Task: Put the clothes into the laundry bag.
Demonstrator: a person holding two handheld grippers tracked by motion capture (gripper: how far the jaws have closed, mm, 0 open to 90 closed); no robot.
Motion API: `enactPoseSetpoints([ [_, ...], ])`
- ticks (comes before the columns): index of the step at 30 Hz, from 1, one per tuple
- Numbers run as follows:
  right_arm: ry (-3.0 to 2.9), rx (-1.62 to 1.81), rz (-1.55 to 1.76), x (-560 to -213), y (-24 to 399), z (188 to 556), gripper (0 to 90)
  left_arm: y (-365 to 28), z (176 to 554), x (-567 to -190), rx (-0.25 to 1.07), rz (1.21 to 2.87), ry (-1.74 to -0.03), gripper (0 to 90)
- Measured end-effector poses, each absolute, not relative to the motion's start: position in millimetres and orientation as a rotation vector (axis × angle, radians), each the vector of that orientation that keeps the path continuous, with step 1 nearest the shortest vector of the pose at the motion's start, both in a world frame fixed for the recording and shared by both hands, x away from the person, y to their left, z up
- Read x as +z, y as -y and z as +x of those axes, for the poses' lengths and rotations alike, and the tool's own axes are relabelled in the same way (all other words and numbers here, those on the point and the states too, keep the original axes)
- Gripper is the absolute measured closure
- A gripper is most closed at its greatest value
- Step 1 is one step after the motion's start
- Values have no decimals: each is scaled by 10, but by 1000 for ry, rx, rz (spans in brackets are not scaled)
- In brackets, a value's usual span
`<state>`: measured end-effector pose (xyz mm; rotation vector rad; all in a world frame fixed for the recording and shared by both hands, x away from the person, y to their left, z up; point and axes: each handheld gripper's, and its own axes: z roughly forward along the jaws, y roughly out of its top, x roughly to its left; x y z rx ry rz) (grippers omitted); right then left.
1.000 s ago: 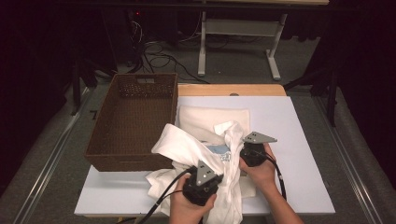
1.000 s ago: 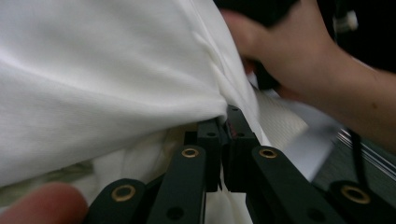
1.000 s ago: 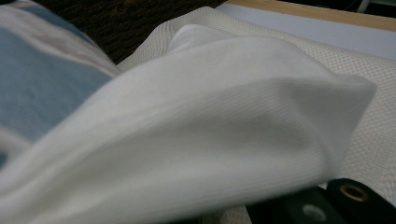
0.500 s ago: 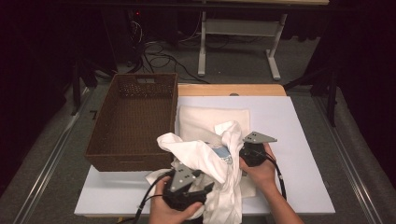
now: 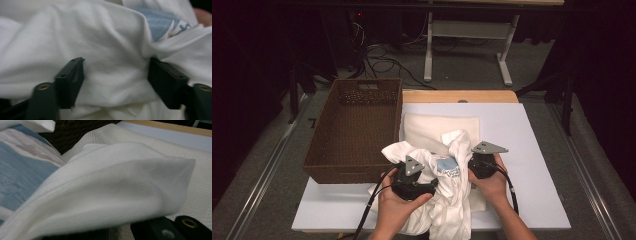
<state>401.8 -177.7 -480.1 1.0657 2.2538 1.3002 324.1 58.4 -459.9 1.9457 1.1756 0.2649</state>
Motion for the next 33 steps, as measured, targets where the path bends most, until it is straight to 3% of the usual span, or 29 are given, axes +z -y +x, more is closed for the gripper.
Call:
enactPoseSetpoints([
  [2,-2254,1300,1056,-4803,1768,4017,878,-508,3247,-4696,230,1963,-1174,526],
  [3,-2255,1294,1058,-4804,1762,4014,878,-469,3230,-4709,226,1981,-1150,667],
  [5,-2255,1296,1059,-4804,1761,4014,879,-377,3189,-4703,197,2012,-1070,815],
  [7,-2248,1321,1060,-4790,1768,4018,879,-314,3210,-4703,118,2035,-997,833],
  [11,-2233,1370,1054,-4718,1762,3994,880,-227,3306,-4781,79,2043,-988,839],
  [17,-2216,1443,953,-4561,1756,3902,885,-107,3478,-4871,161,2046,-1055,841],
  [20,-2218,1447,924,-4521,1737,3861,886,-51,3539,-4886,277,2025,-1138,840],
  [23,-2221,1435,920,-4512,1745,3845,886,-66,3596,-4879,251,1997,-1185,831],
  [25,-2225,1437,920,-4531,1763,3863,886,-100,3539,-4802,243,1981,-1145,778],
  [27,-2223,1427,930,-4531,1776,3865,885,-160,3481,-4712,245,1953,-1111,634],
  [29,-2224,1430,930,-4531,1779,3872,885,-236,3448,-4608,238,1928,-1078,558],
  [33,-2230,1428,933,-4548,1766,3891,885,-318,3422,-4460,285,1905,-1053,503],
])
